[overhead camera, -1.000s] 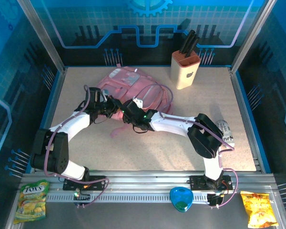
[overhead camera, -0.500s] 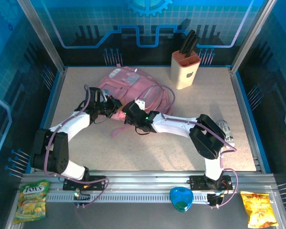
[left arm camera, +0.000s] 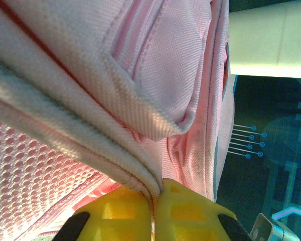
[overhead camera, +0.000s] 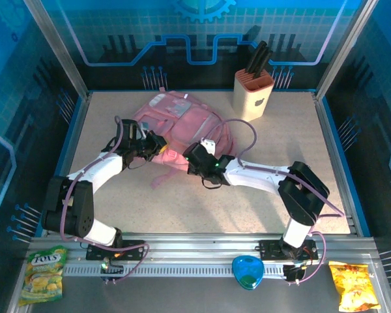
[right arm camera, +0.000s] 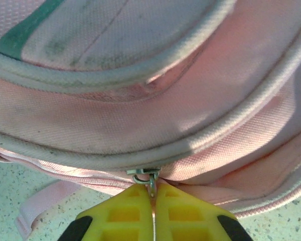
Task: Pack the student bag
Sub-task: Zip the student bag at the top-center of the table.
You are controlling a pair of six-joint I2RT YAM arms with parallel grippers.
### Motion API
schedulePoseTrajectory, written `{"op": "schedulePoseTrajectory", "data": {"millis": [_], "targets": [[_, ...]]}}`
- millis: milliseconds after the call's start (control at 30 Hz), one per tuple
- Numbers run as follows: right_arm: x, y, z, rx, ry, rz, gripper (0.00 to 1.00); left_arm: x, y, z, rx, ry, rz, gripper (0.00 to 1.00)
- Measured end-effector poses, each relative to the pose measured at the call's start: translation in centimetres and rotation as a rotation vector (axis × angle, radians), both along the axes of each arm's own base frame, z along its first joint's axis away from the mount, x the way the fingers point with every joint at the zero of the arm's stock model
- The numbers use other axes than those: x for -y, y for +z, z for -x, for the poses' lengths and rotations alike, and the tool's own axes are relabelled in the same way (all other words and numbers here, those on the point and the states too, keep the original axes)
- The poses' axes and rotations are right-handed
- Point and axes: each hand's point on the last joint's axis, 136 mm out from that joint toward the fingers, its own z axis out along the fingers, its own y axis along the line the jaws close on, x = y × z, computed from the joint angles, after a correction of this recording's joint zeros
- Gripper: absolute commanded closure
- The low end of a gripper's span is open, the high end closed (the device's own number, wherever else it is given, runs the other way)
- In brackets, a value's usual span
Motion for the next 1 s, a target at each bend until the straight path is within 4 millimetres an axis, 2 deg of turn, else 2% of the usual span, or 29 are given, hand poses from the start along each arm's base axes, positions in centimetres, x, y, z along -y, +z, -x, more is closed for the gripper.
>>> {"op": "schedulePoseTrajectory", "data": {"millis": [133,267,367,467,600,833,1000], "targets": [[-0.7,-0.4,-0.2,-0.012,0.056,0.037,0.75,-0.2,0.0,-0.1,0.0,0.006,0.0,1.0],[-1.1,-0.4,-0.3,-0.012,0.094,0.06,0.75,-0.2,0.0,-0.1,0.0,0.006,0.0,1.0],[-1.2,-0.5,-0.4,-0.011,0.113,0.08,0.79,-0.3,0.0,-0.1,0.0,0.007,-0.001,1.0],[-0.9,-0.6,-0.4,-0.008,0.12,0.104,0.89,-0.4,-0.1,-0.1,-0.004,0.008,-0.002,1.0],[-0.3,-0.6,-0.7,0.006,0.108,0.135,0.94,-0.4,-0.2,0.0,-0.006,0.008,-0.009,1.0],[2.9,0.1,-0.9,0.051,0.065,0.176,0.96,-0.4,-0.3,0.1,0.002,-0.004,-0.019,1.0],[6.9,0.5,-3.1,0.059,0.007,0.225,0.98,-0.4,-0.8,0.0,-0.01,-0.007,-0.022,1.0]]}}
